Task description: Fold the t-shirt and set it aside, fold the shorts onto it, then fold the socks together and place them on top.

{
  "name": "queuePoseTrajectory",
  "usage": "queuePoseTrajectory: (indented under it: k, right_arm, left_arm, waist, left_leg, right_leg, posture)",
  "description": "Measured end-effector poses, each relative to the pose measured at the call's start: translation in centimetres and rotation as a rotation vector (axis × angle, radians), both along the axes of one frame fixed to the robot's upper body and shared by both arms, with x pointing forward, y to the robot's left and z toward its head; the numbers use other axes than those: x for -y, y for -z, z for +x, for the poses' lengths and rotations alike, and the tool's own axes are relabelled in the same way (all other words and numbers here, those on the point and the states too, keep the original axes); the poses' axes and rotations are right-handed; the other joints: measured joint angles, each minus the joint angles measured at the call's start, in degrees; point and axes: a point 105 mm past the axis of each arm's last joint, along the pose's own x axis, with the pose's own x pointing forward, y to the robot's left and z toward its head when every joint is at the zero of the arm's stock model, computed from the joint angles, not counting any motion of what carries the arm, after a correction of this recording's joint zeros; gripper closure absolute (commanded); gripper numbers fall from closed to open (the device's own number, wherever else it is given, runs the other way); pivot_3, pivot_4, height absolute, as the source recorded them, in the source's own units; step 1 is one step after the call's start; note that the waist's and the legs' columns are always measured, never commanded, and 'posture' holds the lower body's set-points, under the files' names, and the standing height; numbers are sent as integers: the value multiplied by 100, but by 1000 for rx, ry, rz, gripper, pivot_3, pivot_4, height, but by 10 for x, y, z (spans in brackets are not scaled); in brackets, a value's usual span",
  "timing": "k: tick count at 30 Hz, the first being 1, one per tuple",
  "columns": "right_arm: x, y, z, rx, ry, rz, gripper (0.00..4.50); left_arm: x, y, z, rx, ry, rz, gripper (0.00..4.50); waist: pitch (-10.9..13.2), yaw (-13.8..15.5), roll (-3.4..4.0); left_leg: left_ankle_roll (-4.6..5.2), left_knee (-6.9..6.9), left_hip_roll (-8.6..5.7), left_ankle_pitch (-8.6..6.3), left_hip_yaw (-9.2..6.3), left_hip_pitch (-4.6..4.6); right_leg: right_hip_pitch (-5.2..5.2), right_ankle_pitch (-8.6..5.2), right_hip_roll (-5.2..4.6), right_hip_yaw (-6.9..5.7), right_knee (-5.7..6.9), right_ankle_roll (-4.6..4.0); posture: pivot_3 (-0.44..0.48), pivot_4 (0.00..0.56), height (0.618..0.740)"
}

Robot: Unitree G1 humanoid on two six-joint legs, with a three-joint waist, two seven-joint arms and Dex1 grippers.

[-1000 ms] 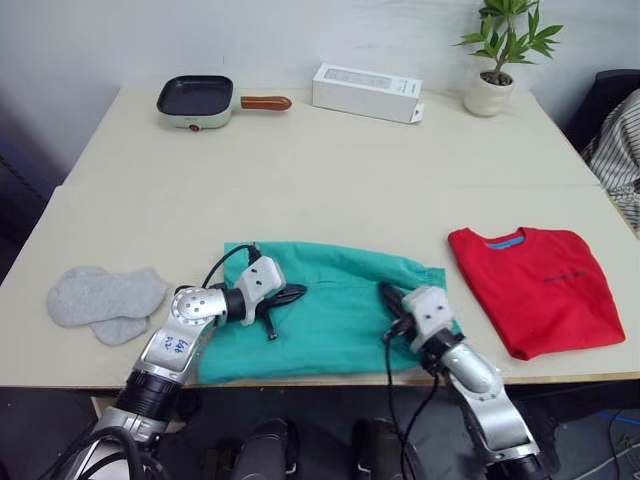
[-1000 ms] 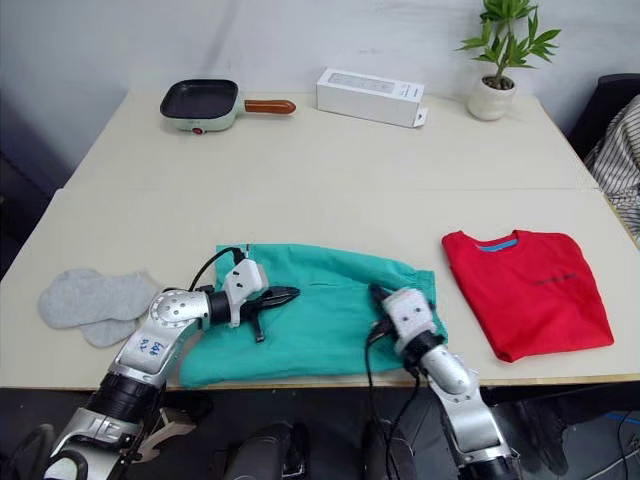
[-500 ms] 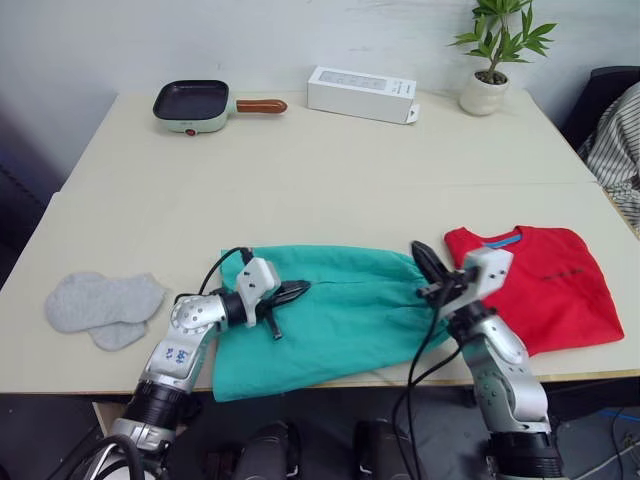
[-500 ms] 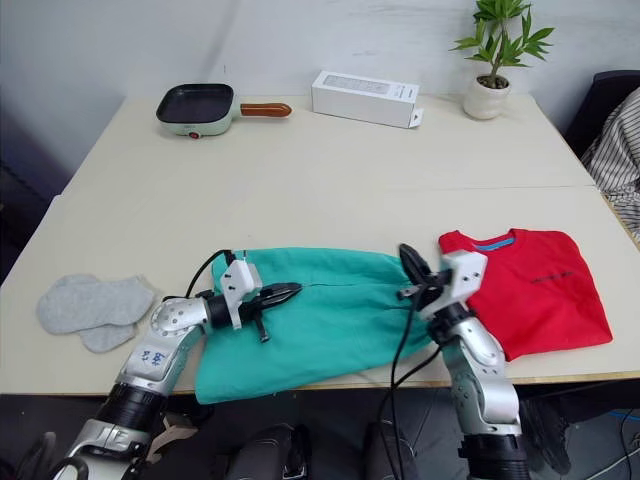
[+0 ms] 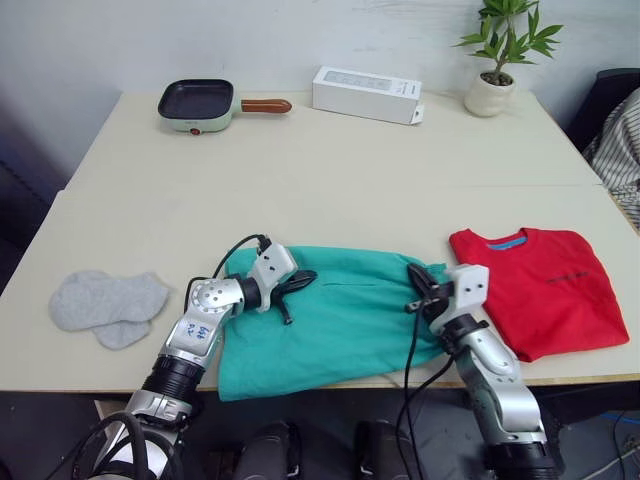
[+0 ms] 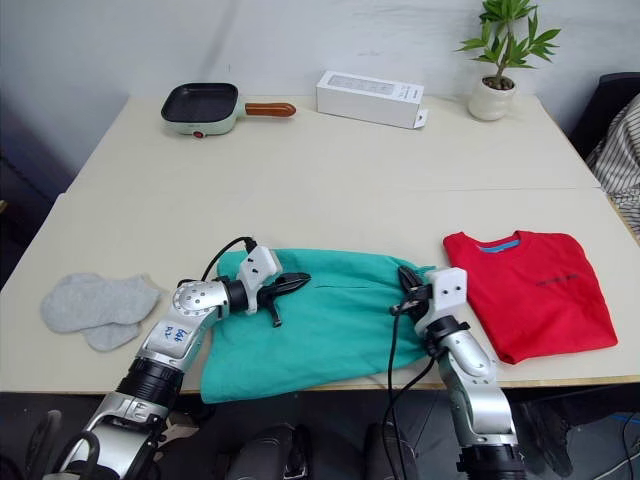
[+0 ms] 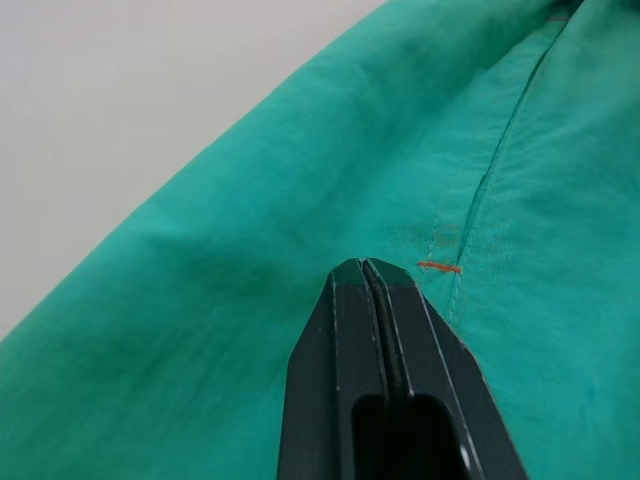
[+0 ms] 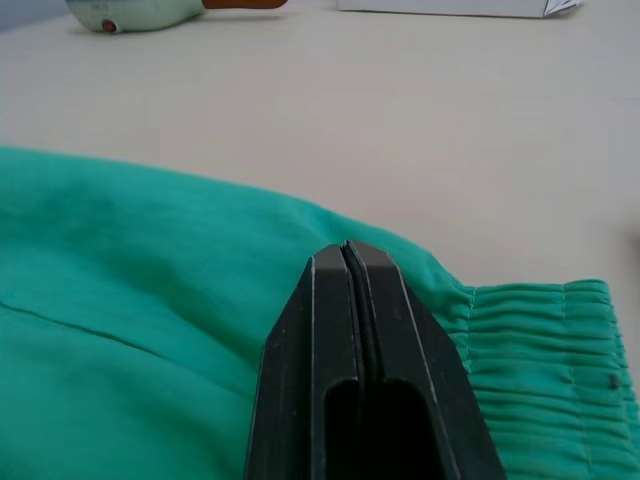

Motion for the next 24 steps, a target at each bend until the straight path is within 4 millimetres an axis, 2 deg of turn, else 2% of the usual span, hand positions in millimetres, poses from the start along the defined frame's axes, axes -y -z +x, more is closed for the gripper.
queuePoseTrajectory:
  k: [1, 2, 3, 4, 5, 6, 8, 10, 12, 15, 16, 21, 24]
  right_arm:
    - [0, -9, -5, 16, -22, 41, 4500]
    - [3, -18, -10, 24, -36, 90, 4132]
    - [3, -21, -12, 26, -41, 100, 4109]
    - [7, -29, -22, 17, -63, 145, 3662]
    - [11, -33, -26, 12, -69, 167, 3544]
    - [31, -26, -50, -114, -54, 348, 3233]
    - [57, -10, -85, -321, 8, 499, 2577]
    - [72, -2, -105, -447, 69, 548, 1917]
    - [77, 2, -114, -505, 104, 567, 1259]
    - [76, 15, -121, -593, 139, 566, 190]
    - [75, 18, -121, -610, 142, 566, 47]
    - [49, 24, -104, -644, 62, 594, 47]
    - [46, 27, -91, -648, 55, 594, 47]
  left_arm:
    - [2, 0, -2, -6, 8, -13, 4490]
    - [7, -2, -4, -6, 27, -32, 4500]
    - [9, -3, -5, -4, 33, -37, 4500]
    - [15, -7, -9, 6, 68, -66, 4500]
    - [16, -10, -10, 13, 86, -76, 4500]
    - [27, -19, -17, 44, 159, -118, 4500]
    - [34, -25, -25, 78, 241, -134, 4500]
    - [39, -26, -30, 91, 298, -130, 4500]
    - [49, -27, -33, 94, 348, -137, 4500]
    - [59, -23, -39, 80, 406, -139, 4500]
    - [59, -20, -39, 69, 407, -134, 4500]
    - [56, 6, -30, 14, 361, -42, 4500]
    - [53, 9, -26, 41, 352, 11, 4500]
  waist:
    - [0, -1, 0]
    - [0, 9, 0]
    - [0, 15, 0]
    - [0, 28, 0]
    - [0, 15, -6]
    - [6, 44, 8]
    - [7, 141, 9]
    - [13, 130, -2]
    - [15, 112, -6]
    - [15, 108, -6]
    - [14, 109, -5]
    - [14, 129, -5]
    - [3, 141, -24]
  left_leg:
    - [-1, -1, 1, -1, -2, 0]
    - [-2, -2, 1, -1, -7, -4]
    - [-2, -2, 1, -1, -9, -5]
    - [-15, -3, 0, -10, -16, -7]
    - [-21, -4, 1, -19, -16, -6]
    - [1, -9, 0, -24, -18, -9]
    - [18, -11, 1, -27, -21, -12]
    - [35, -10, 3, -36, -13, -11]
    - [47, -8, 17, -36, 23, -6]
    - [32, -5, 17, -43, 30, 0]
    - [32, -5, 17, -43, 33, 0]
    - [61, -6, 17, -29, 40, -7]
    - [63, -5, 17, -33, 39, -3]
  right_leg:
    - [0, 0, 0, 1, -1, 0]
    - [-1, 0, -2, -1, -2, 0]
    - [-1, 0, -3, -2, -3, -1]
    - [0, 0, -6, -6, -7, -1]
    - [5, 0, -5, -8, -14, -1]
    - [4, -1, -8, -7, -17, -2]
    - [6, -7, -7, -11, -26, -14]
    - [11, -7, -3, -13, -44, -12]
    - [17, -6, -3, -23, -66, -10]
    - [16, 4, -4, -18, -66, -3]
    - [14, 4, -4, -15, -66, -3]
    - [0, 6, -5, -12, -65, 1]
    - [5, 11, -7, -12, -66, 8]
  posture:
    - [0, 150, 740]
    - [0, 150, 740]
    - [0, 150, 740]
    - [0, 150, 740]
    - [0, 150, 740]
    - [0, 150, 740]
    - [0, 150, 740]
    - [0, 150, 740]
    - [0, 150, 740]
    - [0, 150, 740]
    - [0, 150, 740]
    - [0, 150, 740]
    - [0, 150, 740]
